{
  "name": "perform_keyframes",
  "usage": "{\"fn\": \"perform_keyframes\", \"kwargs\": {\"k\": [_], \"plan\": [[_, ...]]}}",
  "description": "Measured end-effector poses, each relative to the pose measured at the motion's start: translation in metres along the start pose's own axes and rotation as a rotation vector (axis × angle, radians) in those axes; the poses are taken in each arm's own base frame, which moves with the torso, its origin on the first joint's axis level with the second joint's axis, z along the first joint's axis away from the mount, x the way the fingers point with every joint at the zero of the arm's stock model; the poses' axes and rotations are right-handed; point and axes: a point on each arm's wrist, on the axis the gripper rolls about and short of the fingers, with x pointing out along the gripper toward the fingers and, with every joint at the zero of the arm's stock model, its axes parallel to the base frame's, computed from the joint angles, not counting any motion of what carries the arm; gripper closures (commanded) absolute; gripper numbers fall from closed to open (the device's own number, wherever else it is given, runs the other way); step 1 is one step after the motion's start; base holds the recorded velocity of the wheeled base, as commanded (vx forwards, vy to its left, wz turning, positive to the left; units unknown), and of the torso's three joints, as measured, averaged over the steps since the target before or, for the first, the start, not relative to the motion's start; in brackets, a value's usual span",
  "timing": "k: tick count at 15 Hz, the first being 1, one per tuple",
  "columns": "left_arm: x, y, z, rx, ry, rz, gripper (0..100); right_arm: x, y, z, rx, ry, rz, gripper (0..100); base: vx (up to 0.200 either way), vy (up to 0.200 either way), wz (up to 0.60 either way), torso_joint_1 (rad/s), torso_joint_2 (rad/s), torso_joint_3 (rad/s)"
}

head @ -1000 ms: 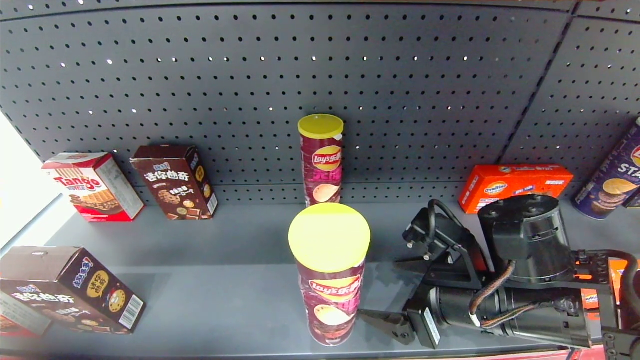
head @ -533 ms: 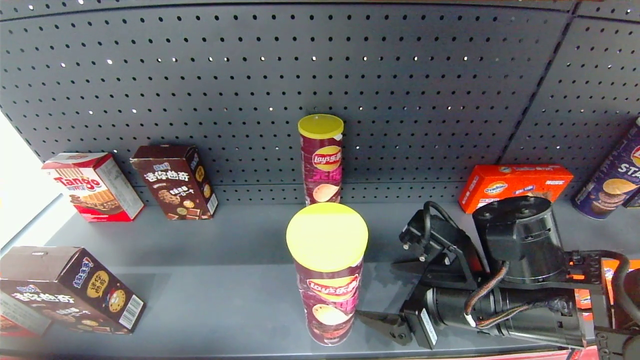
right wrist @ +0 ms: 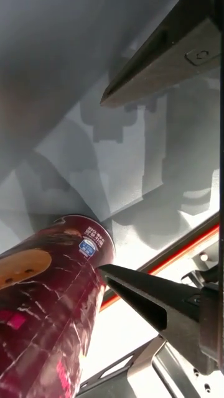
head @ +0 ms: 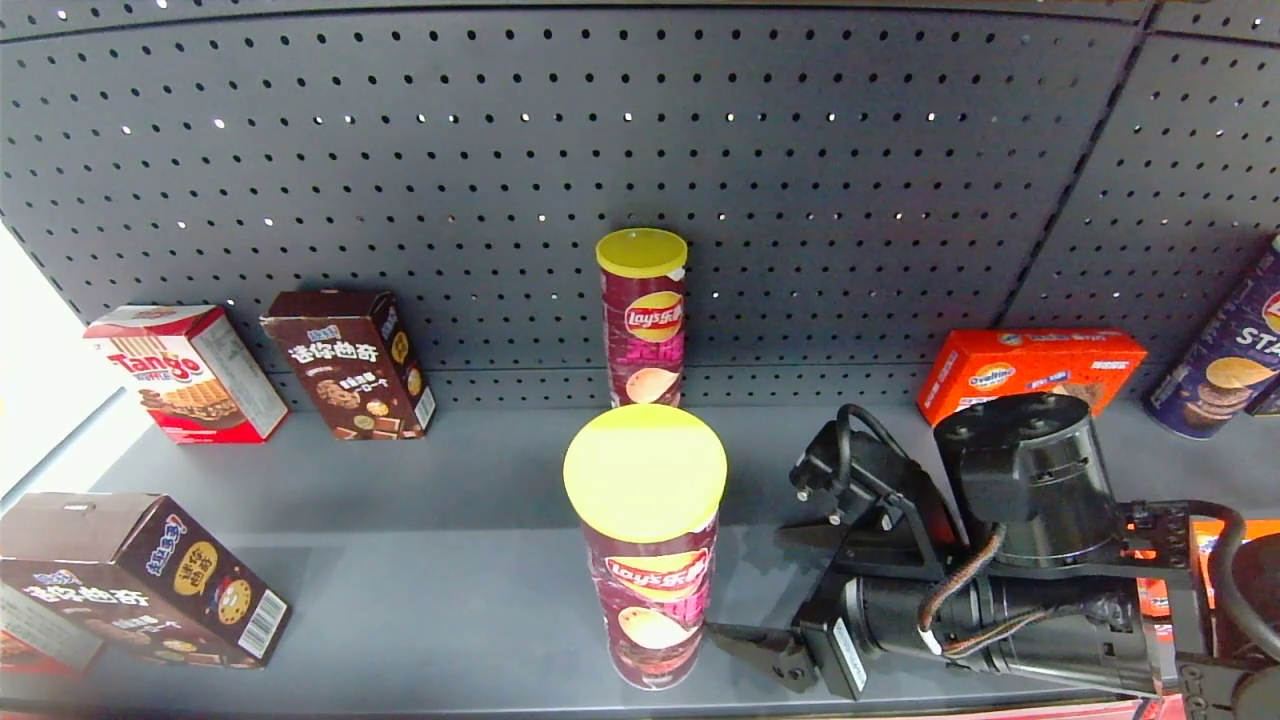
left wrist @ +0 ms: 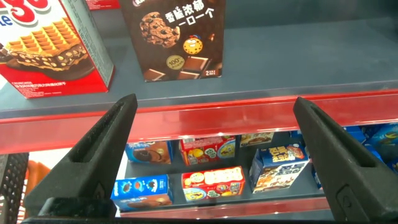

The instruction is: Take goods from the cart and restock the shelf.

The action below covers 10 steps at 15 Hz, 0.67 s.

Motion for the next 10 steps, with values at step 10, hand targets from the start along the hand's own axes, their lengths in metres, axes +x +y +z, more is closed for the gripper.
{"fn": "perform_keyframes", "kwargs": {"k": [10], "plan": [[0.0,0.0,0.0,-0.003,0.0,0.001,0,-0.041,-0.031,0.02,0.046,-0.159,-0.136,0,0.0,0.0,0.0,0.0,0.0,0.0]]}}
